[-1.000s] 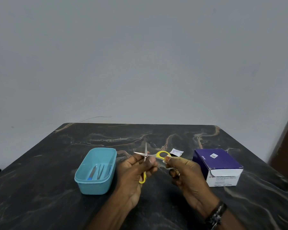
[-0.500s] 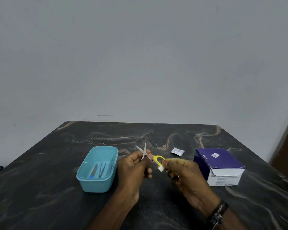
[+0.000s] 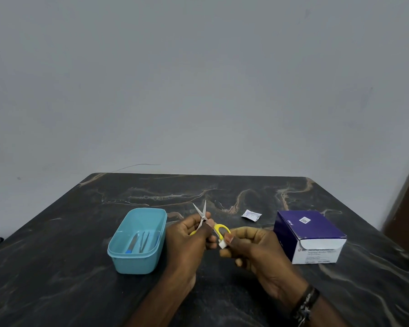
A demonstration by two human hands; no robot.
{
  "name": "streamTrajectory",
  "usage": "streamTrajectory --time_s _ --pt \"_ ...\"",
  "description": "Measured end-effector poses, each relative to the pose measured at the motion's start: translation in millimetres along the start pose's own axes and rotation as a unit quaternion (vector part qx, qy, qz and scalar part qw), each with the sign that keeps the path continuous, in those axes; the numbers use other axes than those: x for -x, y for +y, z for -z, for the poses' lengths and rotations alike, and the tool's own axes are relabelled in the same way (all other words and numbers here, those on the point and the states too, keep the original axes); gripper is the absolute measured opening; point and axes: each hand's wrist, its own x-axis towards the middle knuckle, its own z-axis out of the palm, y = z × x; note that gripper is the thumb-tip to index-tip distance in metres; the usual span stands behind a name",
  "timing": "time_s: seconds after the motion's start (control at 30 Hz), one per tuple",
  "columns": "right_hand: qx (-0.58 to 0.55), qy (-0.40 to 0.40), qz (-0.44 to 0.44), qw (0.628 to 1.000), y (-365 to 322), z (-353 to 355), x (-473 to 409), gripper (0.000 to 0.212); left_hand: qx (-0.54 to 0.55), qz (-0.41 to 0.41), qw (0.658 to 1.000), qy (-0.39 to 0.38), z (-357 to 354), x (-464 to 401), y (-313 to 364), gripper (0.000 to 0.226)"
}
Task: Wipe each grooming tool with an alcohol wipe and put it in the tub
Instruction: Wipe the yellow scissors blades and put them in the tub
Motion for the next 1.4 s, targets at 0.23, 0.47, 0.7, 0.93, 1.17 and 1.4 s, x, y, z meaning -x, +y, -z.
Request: streamTrajectory --time_s 0.23,0.47,0.7,0.93,1.17,1.4 --pt "0.062 0.047 0.083 0.994 -1.9 -1.0 2.6 0.028 -0.045 -0.016 0.999 0.009 0.5 -0.8 -2.0 0.017" --pt "0.12 0.041 0.116 0.985 3.7 -1.4 -0.6 0.017 -0.044 -0.006 0.999 0.005 0.8 2.9 2.1 0.016" --pt "0.048 -0.007 0.085 0.995 3.3 1.2 -1.7 0.034 0.01 0.04 0.999 0.016 4.0 0.7 3.3 0.007" --pt "0.031 0.021 0.047 0.998 5.1 3.7 -5.1 0.038 0.029 0.041 0.999 0.009 2.2 0.8 3.6 0.008" --pt "0.013 0.021 0.019 1.0 3.2 4.3 -5.0 0.041 -0.022 0.011 0.999 0.022 1.8 0.9 3.8 0.019" --pt "0.024 0.042 0.021 0.999 2.9 6.9 -5.4 0.037 -0.019 0.011 1.0 0.013 2.4 1.1 4.1 0.02"
